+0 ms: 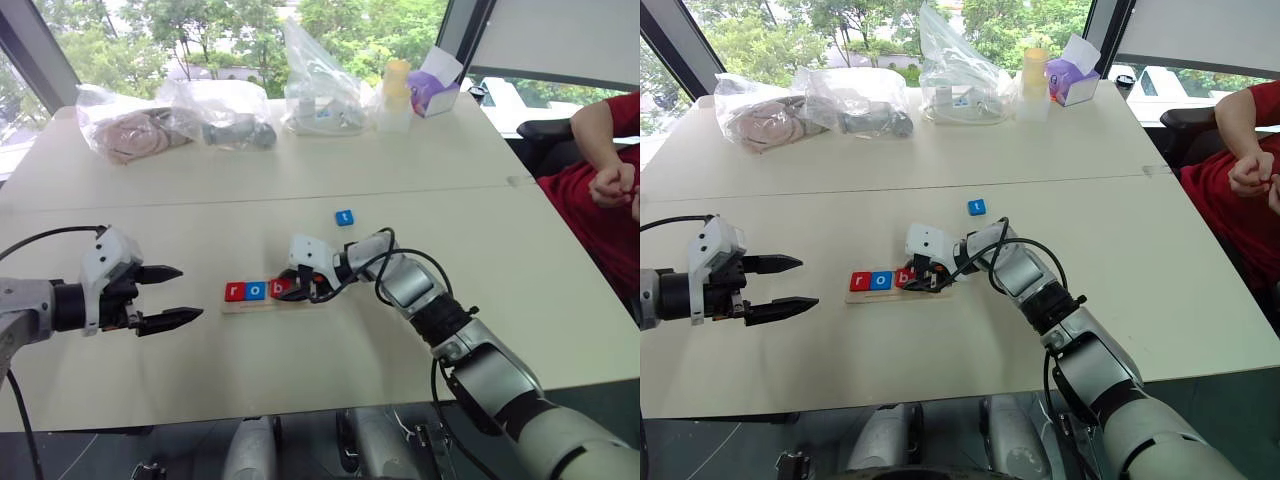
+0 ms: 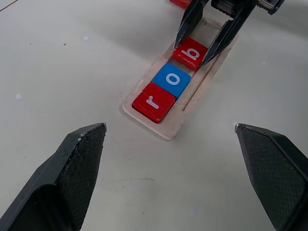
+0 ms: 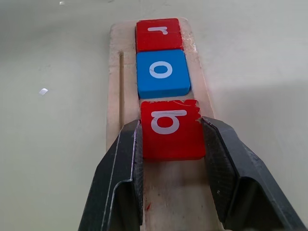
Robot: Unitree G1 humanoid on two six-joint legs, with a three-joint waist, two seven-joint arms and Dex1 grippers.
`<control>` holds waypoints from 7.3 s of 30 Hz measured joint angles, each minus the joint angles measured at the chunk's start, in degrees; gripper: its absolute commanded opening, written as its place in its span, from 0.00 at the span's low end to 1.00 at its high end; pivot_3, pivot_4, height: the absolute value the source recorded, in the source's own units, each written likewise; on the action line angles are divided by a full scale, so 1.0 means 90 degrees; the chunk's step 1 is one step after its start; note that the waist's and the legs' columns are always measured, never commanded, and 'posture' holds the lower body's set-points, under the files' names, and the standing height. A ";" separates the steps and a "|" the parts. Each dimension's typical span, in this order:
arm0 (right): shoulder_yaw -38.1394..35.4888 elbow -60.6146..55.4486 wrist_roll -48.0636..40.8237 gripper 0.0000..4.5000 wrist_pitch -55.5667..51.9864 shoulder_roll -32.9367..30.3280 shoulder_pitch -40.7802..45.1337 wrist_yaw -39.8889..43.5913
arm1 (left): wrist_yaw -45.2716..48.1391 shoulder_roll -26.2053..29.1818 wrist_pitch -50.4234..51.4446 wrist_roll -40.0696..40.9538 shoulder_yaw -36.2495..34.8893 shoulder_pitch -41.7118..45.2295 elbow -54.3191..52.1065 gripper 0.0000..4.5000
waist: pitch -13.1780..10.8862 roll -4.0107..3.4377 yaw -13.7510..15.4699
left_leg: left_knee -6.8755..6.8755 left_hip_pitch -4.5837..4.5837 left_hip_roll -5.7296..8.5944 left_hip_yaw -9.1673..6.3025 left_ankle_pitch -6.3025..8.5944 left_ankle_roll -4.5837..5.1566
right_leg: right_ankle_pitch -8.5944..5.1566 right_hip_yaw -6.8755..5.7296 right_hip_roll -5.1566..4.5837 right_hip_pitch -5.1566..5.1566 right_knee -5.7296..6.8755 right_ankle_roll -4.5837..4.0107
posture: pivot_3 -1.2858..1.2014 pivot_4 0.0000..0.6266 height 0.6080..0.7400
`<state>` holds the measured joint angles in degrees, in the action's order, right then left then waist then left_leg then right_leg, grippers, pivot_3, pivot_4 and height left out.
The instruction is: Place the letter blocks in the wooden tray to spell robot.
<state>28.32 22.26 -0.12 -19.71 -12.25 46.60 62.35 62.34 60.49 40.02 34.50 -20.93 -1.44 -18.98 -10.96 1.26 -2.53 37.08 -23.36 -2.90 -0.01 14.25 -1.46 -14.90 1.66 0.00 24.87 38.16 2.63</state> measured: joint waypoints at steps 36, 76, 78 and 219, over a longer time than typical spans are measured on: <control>-0.0613 -0.1218 0.0391 0.99 0.0363 -0.0593 -0.0503 -0.1073 | -0.0175 -0.0219 0.0093 -0.0011 0.0246 0.0311 -0.0043 1.00 | 0.0001 0.0001 -0.0008 | 0.0000 0.0001 0.0000 -0.0005 0.0000 0.0000 | 0.0000 0.0001 0.0007 -0.0002 0.0001 0.0000 | 0.52 0.24 1.00; -0.1683 -0.2231 0.0226 0.99 -0.1066 -0.0539 -0.1093 -0.1948 | -0.0626 -0.0523 0.0123 0.0077 0.0324 0.0676 -0.0217 1.00 | 0.0001 0.0002 0.0027 | 0.0001 0.0000 -0.0001 -0.0015 0.0000 -0.0001 | 0.0001 0.0000 0.0009 -0.0005 0.0006 0.0000 | 0.52 0.24 1.00; -0.2034 -0.2685 0.0110 0.99 -0.1925 -0.0226 -0.1206 -0.2468 | -0.0723 -0.0622 0.0116 0.0080 0.0424 0.0845 -0.0221 1.00 | 0.0002 0.0003 0.0001 | 0.0001 0.0003 -0.0002 -0.0014 -0.0001 -0.0001 | 0.0001 0.0002 0.0011 -0.0005 0.0008 -0.0001 | 0.52 0.24 1.00; -0.0307 -0.0204 0.0152 0.25 0.1168 -0.0289 -0.0564 0.0057 | 0.0003 0.0046 -0.0368 -0.0519 0.0733 0.0407 0.0300 1.00 | 0.0002 0.0011 -0.0001 | -0.0003 0.0057 -0.0003 0.0044 0.0004 0.0006 | -0.0001 0.0088 0.0032 -0.0022 0.0007 -0.0003 | 0.52 0.24 1.00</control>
<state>25.56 20.43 1.25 -9.20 -14.86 41.52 62.87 62.37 60.91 36.71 29.83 -14.33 2.22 -16.28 -10.94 1.36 -2.54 37.05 -22.85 -2.92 0.39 14.28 -1.41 -14.91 2.45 0.29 24.67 38.22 2.60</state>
